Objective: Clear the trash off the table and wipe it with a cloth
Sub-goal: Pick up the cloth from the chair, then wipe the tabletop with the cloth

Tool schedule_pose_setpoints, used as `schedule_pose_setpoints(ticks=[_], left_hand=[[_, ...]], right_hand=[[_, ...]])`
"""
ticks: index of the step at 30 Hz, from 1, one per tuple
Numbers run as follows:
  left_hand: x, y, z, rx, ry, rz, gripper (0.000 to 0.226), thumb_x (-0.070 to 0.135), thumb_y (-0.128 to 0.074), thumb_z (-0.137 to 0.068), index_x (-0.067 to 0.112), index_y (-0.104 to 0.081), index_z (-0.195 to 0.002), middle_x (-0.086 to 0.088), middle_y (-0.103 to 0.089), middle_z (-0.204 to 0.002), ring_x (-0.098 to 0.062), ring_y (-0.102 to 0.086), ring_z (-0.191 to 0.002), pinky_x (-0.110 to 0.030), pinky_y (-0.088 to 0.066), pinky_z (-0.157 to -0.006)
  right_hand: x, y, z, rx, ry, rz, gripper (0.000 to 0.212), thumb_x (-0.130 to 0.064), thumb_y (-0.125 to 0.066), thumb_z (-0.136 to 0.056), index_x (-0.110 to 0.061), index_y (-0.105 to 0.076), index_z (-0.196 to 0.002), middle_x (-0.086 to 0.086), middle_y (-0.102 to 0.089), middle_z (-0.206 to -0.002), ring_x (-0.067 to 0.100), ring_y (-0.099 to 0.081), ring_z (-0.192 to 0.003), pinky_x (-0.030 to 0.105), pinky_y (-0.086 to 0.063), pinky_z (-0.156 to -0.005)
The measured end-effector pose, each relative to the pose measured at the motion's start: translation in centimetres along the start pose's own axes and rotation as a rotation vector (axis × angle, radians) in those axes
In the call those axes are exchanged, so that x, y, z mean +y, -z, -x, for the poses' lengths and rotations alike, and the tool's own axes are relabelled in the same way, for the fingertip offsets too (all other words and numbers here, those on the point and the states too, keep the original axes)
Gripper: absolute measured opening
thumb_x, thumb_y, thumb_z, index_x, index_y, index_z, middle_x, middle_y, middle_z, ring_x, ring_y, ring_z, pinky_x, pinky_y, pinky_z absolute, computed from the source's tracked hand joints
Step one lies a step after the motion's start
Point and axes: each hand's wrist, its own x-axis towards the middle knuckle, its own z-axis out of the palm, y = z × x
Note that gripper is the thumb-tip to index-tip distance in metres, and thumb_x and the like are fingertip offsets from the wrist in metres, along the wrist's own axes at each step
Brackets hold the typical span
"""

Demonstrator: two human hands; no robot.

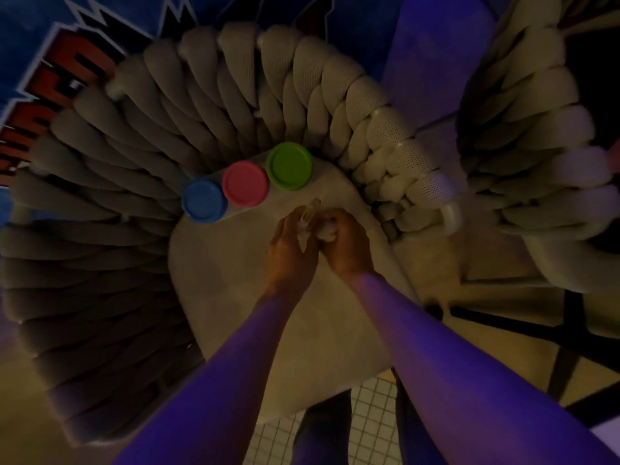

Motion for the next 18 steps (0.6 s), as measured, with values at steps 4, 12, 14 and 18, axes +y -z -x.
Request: schedule_pose_setpoints(ticks=[4, 12, 14, 18], left_hand=[[1.1, 1.2, 1.1, -0.058, 0.055, -0.019, 0.064, 0.016, -0.068, -0.090, 0.021, -0.043, -0.149, -0.002, -0.050, -0.146, -0.023, -0.056, -0.127, -0.047, -0.053, -0.098], [5.4, 5.0, 4.5, -0.088, 0.110, -0.083, 0.072, 0.019, -0.067, -0.092, 0.025, -0.031, -0.154, 0.001, -0.035, -0.158, -0.024, -0.044, -0.137, -0.024, -0.033, -0.099], [7.3, 6.2, 5.5, -0.079, 0.077, -0.110, 0.067, 0.021, -0.066, -0.093, 0.025, -0.034, -0.152, 0.002, -0.037, -0.156, -0.026, -0.048, -0.133, -0.030, -0.039, -0.098], [11.9, 7.4, 7.1, -0.090, -0.088, -0.102, 0.061, 0.015, -0.067, -0.092, 0.019, -0.043, -0.147, 0.000, -0.042, -0.151, -0.016, -0.044, -0.136, -0.023, -0.033, -0.105]], right_hand=[[0.0, 1.8, 1.2, -0.105, -0.122, 0.112, 0.063, -0.016, -0.078, -0.079, -0.020, -0.050, -0.135, 0.005, -0.058, -0.131, 0.024, -0.058, -0.117, 0.037, -0.049, -0.096], [-1.6, 7.1, 7.3, -0.115, -0.184, 0.104, 0.066, -0.015, -0.076, -0.082, -0.018, -0.048, -0.141, 0.006, -0.055, -0.134, 0.021, -0.055, -0.121, 0.032, -0.046, -0.102], [-2.7, 9.0, 9.3, -0.088, -0.168, 0.088, 0.064, -0.017, -0.075, -0.083, -0.019, -0.047, -0.141, 0.005, -0.053, -0.135, 0.019, -0.053, -0.122, 0.029, -0.043, -0.103], [-4.6, 13.9, 12.6, -0.040, -0.110, 0.102, 0.059, -0.020, -0.072, -0.085, -0.021, -0.050, -0.140, 0.001, -0.051, -0.138, 0.016, -0.052, -0.125, 0.025, -0.042, -0.103]])
